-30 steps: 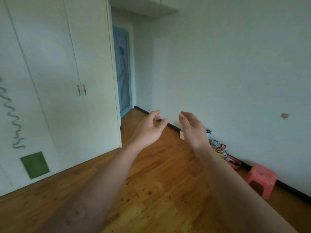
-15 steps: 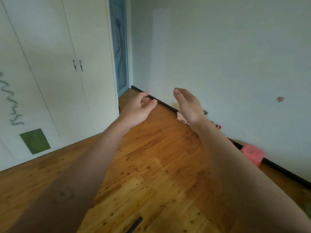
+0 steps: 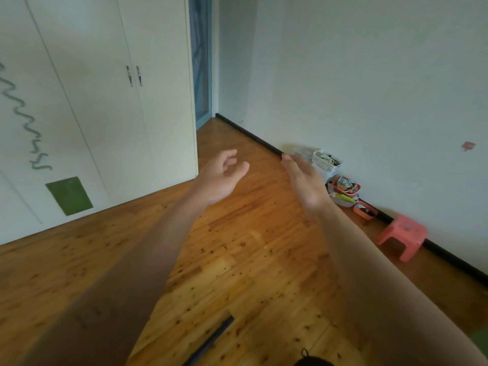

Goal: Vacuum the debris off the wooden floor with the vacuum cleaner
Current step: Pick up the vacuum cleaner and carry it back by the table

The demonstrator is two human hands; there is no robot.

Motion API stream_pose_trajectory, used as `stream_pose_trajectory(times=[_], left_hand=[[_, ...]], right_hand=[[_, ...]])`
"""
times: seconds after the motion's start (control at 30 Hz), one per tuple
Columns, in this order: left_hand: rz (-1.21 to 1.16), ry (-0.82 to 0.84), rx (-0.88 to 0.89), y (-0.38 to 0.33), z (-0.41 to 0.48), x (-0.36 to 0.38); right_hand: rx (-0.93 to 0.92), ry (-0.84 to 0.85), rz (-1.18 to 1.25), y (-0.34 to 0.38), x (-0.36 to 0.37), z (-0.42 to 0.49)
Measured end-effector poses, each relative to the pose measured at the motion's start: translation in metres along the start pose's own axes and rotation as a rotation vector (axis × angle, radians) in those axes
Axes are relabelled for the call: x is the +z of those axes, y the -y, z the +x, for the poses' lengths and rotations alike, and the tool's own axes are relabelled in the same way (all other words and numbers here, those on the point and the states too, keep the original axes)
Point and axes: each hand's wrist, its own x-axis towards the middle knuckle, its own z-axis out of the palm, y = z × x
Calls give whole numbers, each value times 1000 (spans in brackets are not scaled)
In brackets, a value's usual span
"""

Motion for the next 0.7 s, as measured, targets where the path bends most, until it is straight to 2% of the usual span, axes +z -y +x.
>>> stream_pose_trajectory(times=[0.33,0.43,0.6,0.7], left_hand=[[22,18,-203,67,-42,15],[26,-17,-267,79,-60,24],[94,-156,-441,96,-103,17],[110,-276,-530,105,-143,4]], right_hand=[[192,170,43,-67,54,-19],[222,302,43,-91,71,-25],[291,570,151,-111,115,-48],[266,764,115,-112,144,-78]])
